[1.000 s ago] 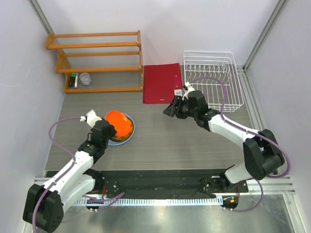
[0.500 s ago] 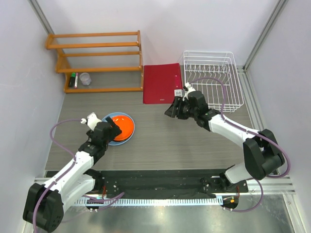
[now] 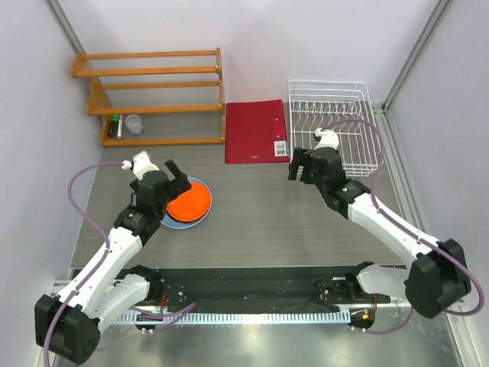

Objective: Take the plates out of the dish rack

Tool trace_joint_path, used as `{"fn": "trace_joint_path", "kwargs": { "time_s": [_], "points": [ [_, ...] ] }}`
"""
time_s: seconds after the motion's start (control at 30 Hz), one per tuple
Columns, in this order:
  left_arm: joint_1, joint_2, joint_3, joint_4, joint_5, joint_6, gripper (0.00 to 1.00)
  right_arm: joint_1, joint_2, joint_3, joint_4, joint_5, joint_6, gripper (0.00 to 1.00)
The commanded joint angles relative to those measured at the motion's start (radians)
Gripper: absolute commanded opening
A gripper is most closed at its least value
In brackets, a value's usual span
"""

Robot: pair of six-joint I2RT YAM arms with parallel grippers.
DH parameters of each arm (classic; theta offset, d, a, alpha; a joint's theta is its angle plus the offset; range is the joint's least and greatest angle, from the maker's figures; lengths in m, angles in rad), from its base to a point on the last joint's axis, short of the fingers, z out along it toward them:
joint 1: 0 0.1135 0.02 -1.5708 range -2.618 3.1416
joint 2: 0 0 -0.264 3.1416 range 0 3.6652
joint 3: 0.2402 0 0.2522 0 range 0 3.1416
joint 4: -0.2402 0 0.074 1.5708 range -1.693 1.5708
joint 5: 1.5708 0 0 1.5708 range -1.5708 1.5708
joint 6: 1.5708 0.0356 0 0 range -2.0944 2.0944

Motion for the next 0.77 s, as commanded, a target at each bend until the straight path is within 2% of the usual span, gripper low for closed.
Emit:
{"fn": "trace_joint_path", "kwargs": {
  "time_s": [0.0, 0.13, 0.23, 0.33, 0.73],
  "points": [
    [0.001, 0.000, 0.048, 0.010, 0.010, 0.115, 0.99, -0.003, -0.104, -0.120, 0.071, 0.269, -0.078, 0.88],
    [0.001, -0.040, 0.013, 0.079, 0.027, 0.178, 0.99, -0.003, -0.178, -0.306, 0.224, 0.364, -0.096, 0.90],
    [0.001, -0.061, -0.032, 0.162, 0.019, 0.242, 0.99, -0.003, -0.227, -0.392, 0.322, 0.460, -0.108, 1.00],
    [0.001, -0.061, -0.069, 0.233, -0.007, 0.293, 0.99, -0.003, -0.249, -0.461, 0.459, 0.529, -0.153, 1.00],
    [0.001, -0.038, -0.076, 0.283, -0.047, 0.332, 0.99, -0.003, -0.247, -0.507, 0.540, 0.582, -0.148, 1.00]
  ]
}}
